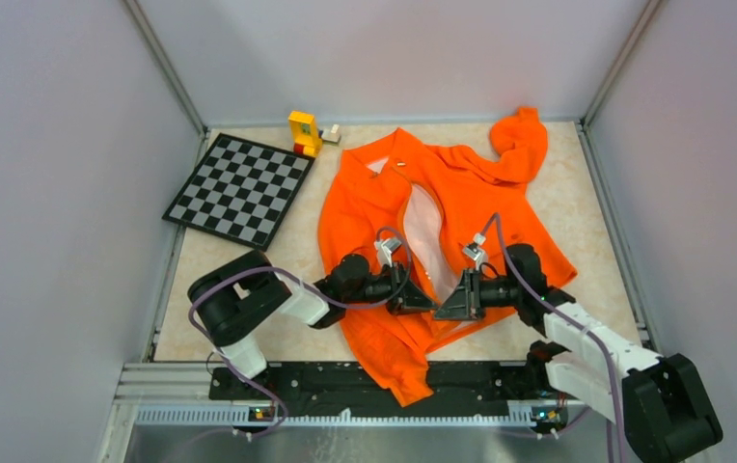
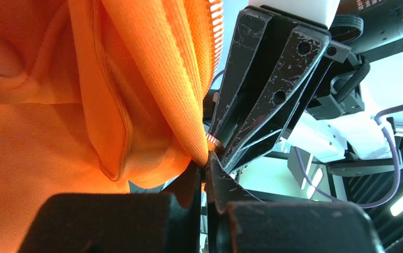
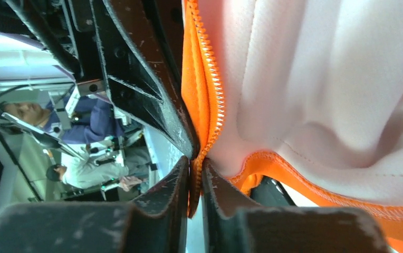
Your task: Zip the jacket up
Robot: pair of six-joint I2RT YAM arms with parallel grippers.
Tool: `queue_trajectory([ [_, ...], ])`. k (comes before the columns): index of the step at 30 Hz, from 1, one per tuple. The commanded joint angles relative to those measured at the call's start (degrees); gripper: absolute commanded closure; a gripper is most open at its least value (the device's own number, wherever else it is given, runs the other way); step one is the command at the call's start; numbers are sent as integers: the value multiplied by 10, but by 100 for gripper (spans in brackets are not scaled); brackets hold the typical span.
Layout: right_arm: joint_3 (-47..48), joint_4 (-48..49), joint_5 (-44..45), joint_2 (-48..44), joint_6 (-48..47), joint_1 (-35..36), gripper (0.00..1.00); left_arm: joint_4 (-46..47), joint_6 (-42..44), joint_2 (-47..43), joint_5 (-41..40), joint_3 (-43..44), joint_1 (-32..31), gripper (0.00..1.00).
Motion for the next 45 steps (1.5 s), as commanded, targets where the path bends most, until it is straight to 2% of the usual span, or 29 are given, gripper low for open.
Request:
queue_trajectory([
  [1, 45, -99, 41, 1, -70, 3, 79, 17, 39, -3, 10, 0, 4, 99],
  [4, 36, -111, 30, -21, -57, -31, 59, 6, 72, -9, 16, 2, 6, 100],
  [7, 17, -55, -21, -37, -7, -70, 52, -10, 105, -15, 23, 9, 6, 100],
  [10, 14, -24, -34, -27, 7, -72, 48, -17, 121, -16, 33, 15, 5, 100],
  [11, 12, -8, -37, -17, 11, -71, 49, -13, 121, -17, 32, 15, 5, 100],
  [15, 11, 23, -60, 20, 12, -72, 63, -29, 136, -26, 27, 17, 5, 100],
  [23, 18, -15, -65, 40, -37, -72, 68, -41, 155, -43, 18, 18, 5, 100],
  [32, 12, 14, -81, 34, -17, -71, 100, -48, 159, -47, 13, 24, 5, 100],
  [33, 12, 17, -81, 35, -16, -71, 100, -46, 155, -47, 13, 24, 5, 100],
  [38, 10, 23, -68, 30, -27, -71, 100, -10, 119, -41, 20, 17, 5, 78],
  [41, 1, 48, -63, 30, -8, -71, 100, 33, 80, -28, 30, 5, 4, 68],
  [45, -6, 87, -50, 16, 23, -70, 100, 106, 42, 0, 40, -6, 0, 66],
])
